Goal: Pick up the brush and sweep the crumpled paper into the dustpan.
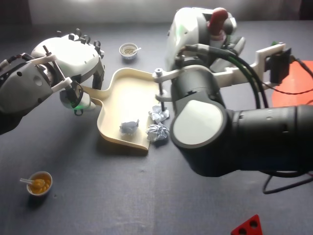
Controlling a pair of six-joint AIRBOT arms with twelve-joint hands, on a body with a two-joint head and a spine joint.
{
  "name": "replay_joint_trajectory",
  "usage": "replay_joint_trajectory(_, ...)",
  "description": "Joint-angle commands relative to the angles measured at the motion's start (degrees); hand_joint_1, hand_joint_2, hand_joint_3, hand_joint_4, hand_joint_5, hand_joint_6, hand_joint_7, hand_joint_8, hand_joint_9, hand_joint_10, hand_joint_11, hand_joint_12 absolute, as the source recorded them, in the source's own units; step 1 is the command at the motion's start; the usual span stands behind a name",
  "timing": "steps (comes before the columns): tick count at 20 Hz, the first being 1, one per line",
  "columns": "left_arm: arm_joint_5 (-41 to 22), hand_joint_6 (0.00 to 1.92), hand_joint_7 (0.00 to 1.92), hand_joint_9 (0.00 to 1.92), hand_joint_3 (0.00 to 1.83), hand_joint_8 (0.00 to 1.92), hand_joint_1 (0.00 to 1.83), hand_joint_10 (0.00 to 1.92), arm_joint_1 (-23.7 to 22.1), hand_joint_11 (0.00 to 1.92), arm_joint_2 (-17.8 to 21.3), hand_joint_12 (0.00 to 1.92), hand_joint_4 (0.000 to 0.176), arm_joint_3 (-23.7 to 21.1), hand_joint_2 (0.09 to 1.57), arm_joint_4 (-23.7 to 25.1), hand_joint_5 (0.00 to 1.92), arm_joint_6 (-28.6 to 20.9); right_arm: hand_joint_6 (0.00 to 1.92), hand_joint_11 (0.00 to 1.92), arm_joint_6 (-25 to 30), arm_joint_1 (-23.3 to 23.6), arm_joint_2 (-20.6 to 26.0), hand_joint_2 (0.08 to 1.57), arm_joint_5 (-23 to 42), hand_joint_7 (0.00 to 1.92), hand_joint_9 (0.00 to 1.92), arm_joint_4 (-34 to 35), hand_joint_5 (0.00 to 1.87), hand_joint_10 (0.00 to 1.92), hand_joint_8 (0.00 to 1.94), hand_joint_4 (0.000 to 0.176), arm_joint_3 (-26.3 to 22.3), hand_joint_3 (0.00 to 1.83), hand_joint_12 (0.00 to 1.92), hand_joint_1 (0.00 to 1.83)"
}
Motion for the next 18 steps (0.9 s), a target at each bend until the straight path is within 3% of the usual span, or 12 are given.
replay_joint_trajectory(1,-5.5,0.86,0.3,0.24,0.0,0.0,1.1,0.0,-0.2,0.07,0.2,0.47,0.016,0.0,1.08,1.9,1.05,0.0,1.92,1.42,-0.7,0.8,-0.2,1.1,-2.8,1.26,1.36,-6.3,1.22,1.92,1.94,0.0,0.4,0.0,1.92,1.6)
replay_joint_trajectory(2,-5.4,0.86,0.29,0.22,0.0,0.0,1.1,0.0,-0.2,0.06,0.2,0.46,0.0,-0.1,1.08,1.8,1.05,0.0,1.92,1.44,-0.1,1.0,-1.1,1.1,-2.7,1.26,1.38,-6.8,1.21,1.92,1.94,0.0,1.0,0.0,1.92,1.62)
replay_joint_trajectory(5,-5.5,0.83,0.3,0.22,0.0,0.0,1.11,0.0,-0.2,0.04,0.1,0.45,0.0,-0.2,1.08,1.8,1.07,0.0,1.92,1.45,2.2,1.2,-2.7,1.1,-2.6,1.26,1.38,-7.6,1.2,1.92,1.94,0.0,1.6,0.0,1.92,1.62)
replay_joint_trajectory(13,-5.8,0.82,0.31,0.23,0.0,0.0,1.12,0.0,-0.3,0.06,-0.1,0.43,0.0,-0.8,1.07,1.8,1.08,0.0,1.92,1.46,16.7,0.8,-3.6,1.09,-2.6,1.27,1.39,-12.9,1.21,1.92,1.94,0.0,0.8,0.0,1.92,1.63)
replay_joint_trajectory(18,-6.0,0.82,0.32,0.24,0.0,0.01,1.12,0.01,-0.6,0.05,-0.3,0.44,0.0,-0.9,1.07,1.8,1.08,0.0,1.92,1.44,16.7,-0.6,-1.2,1.1,-2.5,1.25,1.37,-13.7,1.2,1.92,1.94,0.0,-1.9,0.0,1.92,1.62)
